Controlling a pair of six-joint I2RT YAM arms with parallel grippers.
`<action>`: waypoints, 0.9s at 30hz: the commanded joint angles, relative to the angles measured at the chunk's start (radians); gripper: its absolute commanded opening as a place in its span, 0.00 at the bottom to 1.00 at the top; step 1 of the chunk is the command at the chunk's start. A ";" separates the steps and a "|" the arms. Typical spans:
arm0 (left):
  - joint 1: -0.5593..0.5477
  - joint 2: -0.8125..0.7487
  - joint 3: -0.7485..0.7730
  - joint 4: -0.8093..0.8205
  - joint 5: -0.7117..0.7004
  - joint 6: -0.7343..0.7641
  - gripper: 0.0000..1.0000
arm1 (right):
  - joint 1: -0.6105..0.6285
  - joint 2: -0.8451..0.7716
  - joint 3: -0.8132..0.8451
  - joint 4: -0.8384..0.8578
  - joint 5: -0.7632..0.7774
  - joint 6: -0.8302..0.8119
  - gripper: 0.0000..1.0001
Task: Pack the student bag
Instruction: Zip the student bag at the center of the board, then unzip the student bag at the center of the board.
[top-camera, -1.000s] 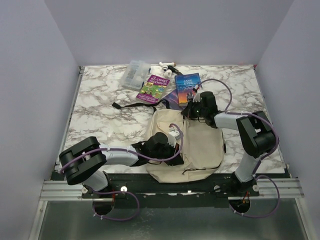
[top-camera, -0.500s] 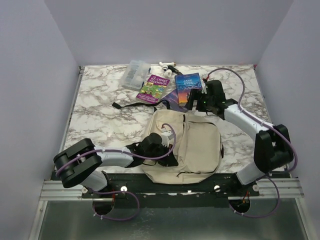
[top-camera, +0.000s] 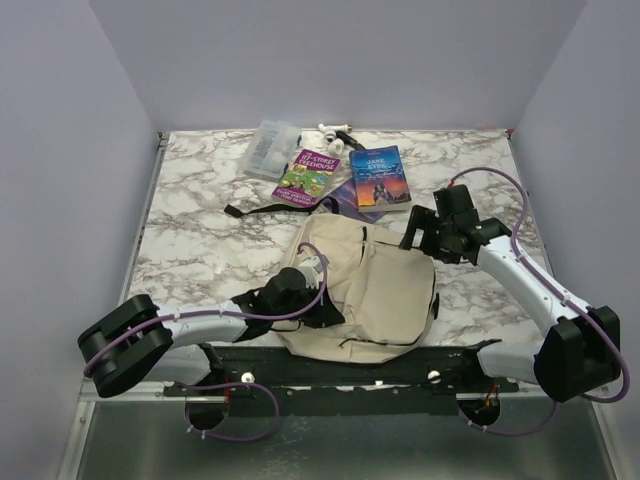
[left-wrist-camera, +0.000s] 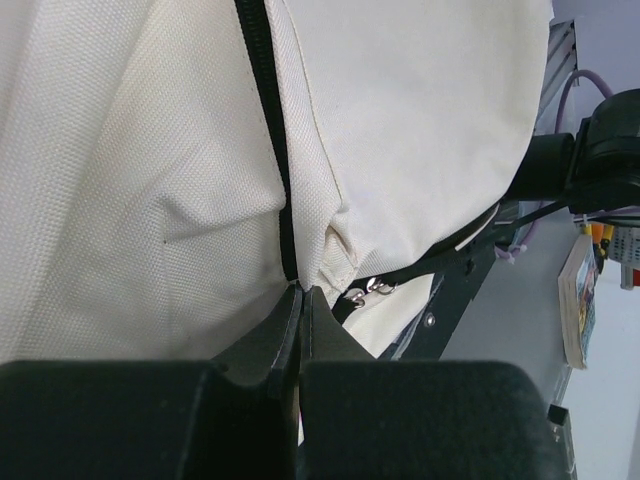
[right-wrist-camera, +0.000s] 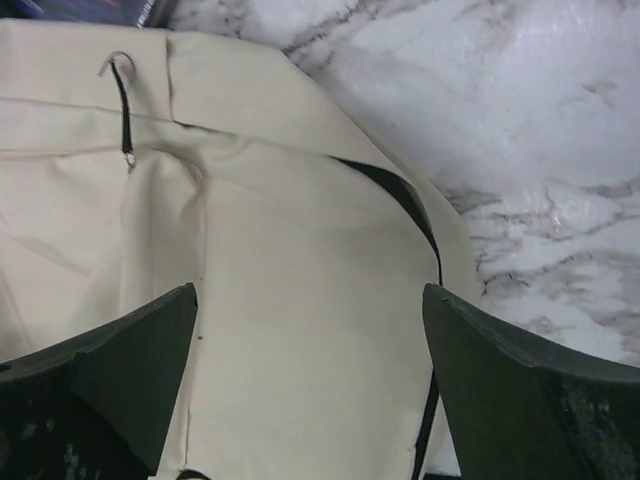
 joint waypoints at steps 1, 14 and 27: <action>0.007 -0.016 0.021 0.001 -0.027 -0.022 0.00 | 0.054 -0.038 0.005 -0.175 -0.018 0.032 0.95; 0.007 -0.003 0.088 0.007 -0.052 -0.058 0.00 | 0.715 -0.197 -0.124 -0.198 0.120 0.675 0.87; 0.005 0.024 0.103 0.036 -0.028 -0.048 0.00 | 0.722 -0.135 -0.197 -0.253 0.153 0.699 0.71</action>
